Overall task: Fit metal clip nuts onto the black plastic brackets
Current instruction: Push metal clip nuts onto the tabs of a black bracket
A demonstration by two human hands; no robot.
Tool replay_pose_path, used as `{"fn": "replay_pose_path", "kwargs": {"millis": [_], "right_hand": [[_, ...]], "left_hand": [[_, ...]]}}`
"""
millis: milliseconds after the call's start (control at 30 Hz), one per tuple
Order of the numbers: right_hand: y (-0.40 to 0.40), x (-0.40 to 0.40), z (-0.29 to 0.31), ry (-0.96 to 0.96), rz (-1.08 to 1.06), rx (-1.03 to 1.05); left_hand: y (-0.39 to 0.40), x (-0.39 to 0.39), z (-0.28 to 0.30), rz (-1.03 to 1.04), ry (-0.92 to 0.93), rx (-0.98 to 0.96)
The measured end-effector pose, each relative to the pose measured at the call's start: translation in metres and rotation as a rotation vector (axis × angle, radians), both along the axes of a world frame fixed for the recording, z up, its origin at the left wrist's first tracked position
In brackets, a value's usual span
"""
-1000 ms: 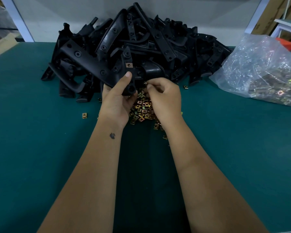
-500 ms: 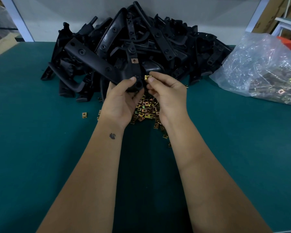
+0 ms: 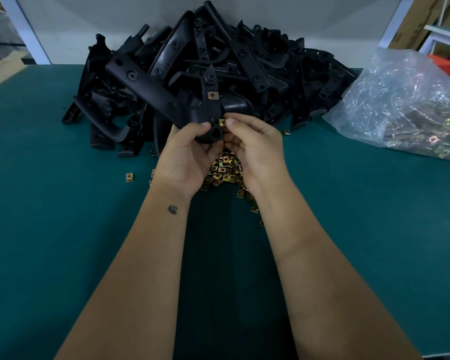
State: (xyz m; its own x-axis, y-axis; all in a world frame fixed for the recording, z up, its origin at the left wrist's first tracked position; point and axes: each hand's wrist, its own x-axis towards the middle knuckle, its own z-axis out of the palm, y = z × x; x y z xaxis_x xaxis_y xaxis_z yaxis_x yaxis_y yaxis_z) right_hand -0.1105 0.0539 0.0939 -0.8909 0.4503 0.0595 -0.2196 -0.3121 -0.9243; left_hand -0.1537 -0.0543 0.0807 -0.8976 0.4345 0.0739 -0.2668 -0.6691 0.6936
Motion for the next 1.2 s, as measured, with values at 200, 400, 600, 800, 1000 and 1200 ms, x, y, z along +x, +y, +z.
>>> {"fn": "replay_pose_path", "kwargs": {"millis": [200, 400, 600, 800, 1000, 1200], "right_hand": [[0.003, 0.0009, -0.0003, -0.007, 0.008, -0.035], [0.0038, 0.0001, -0.0006, 0.027, -0.025, -0.105], [0.0061, -0.0009, -0.0007, 0.009, 0.065, -0.197], [0.0088, -0.0019, -0.0016, -0.067, 0.101, -0.126], [0.0088, -0.0017, -0.0031, -0.099, 0.114, 0.02], [0.0047, -0.0022, -0.0043, -0.103, 0.073, 0.095]], "left_hand": [[-0.0002, -0.0019, -0.0021, -0.002, 0.004, -0.047], [0.0023, -0.0004, -0.0018, 0.003, 0.015, -0.109], [0.001, 0.0014, -0.001, -0.017, 0.069, -0.132], [0.0011, 0.0023, -0.001, -0.029, 0.088, -0.158], [0.0026, 0.0, -0.0035, -0.028, 0.081, -0.203], [0.0024, -0.0007, -0.0045, -0.028, 0.089, -0.209]]}}
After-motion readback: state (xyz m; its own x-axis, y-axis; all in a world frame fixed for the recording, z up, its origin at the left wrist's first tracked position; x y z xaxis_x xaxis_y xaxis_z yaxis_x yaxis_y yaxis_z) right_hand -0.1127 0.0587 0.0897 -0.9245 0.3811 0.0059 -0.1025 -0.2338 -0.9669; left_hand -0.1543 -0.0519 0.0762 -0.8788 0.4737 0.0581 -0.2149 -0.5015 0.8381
